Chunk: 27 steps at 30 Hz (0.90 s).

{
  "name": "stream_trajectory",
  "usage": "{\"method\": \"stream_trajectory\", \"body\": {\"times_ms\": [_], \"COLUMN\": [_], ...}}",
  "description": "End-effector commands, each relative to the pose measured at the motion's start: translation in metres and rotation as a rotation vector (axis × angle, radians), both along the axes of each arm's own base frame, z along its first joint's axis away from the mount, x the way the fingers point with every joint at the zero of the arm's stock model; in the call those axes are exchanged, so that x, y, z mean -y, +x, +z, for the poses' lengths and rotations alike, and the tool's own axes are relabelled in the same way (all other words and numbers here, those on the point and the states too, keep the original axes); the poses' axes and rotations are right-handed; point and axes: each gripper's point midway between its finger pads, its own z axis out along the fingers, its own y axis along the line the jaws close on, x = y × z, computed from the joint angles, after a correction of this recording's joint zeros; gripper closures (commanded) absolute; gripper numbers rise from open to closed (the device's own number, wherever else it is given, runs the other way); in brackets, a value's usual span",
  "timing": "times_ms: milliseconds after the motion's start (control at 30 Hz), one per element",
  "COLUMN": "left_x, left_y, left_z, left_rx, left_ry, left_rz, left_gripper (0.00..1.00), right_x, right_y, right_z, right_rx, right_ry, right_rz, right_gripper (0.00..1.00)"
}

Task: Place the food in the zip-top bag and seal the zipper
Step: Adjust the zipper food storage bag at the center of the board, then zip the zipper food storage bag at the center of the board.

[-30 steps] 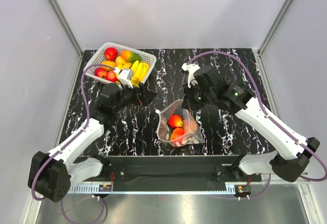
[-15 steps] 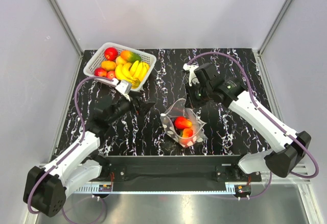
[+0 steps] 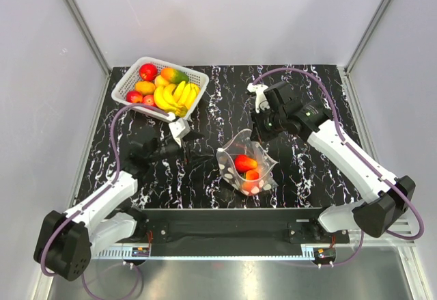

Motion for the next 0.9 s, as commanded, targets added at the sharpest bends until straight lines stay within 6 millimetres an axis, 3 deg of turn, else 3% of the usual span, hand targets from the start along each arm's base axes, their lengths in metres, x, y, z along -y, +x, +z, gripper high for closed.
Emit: {"method": "stream_trajectory", "body": {"times_ms": [0,200,333,467,567,633,867], "left_x": [0.008,0.013,0.024,0.041,0.049,0.052,0.055], "left_y": [-0.019,-0.021,-0.025,-0.024,-0.022,-0.019,-0.017], "left_z": [0.008,0.007,0.014,0.003,0.001,-0.002,0.013], "left_rx": [0.109,0.103,0.108,0.118,0.124,0.087,0.159], "left_ry": [-0.003,-0.022,-0.077,-0.043,-0.046,-0.065,-0.151], "left_rz": [-0.161,-0.200,-0.261,-0.259,-0.273,-0.269,-0.254], "left_gripper": [0.09,0.11,0.20,0.23,0.42,0.47,0.47], "right_x": [0.001,-0.004,-0.003,-0.002,-0.002,-0.001,-0.001], "right_y": [0.010,0.010,0.011,0.010,0.009,0.008,0.006], "right_z": [0.010,0.010,0.011,0.013,0.015,0.015,0.013], "right_rx": [0.048,0.047,0.054,0.055,0.059,0.059,0.054], "right_ry": [0.004,0.017,0.017,0.020,0.024,0.024,0.027], "right_rz": [0.004,0.028,0.022,0.020,0.016,0.016,0.024], "right_gripper": [1.00,1.00,1.00,1.00,1.00,1.00,1.00]}}
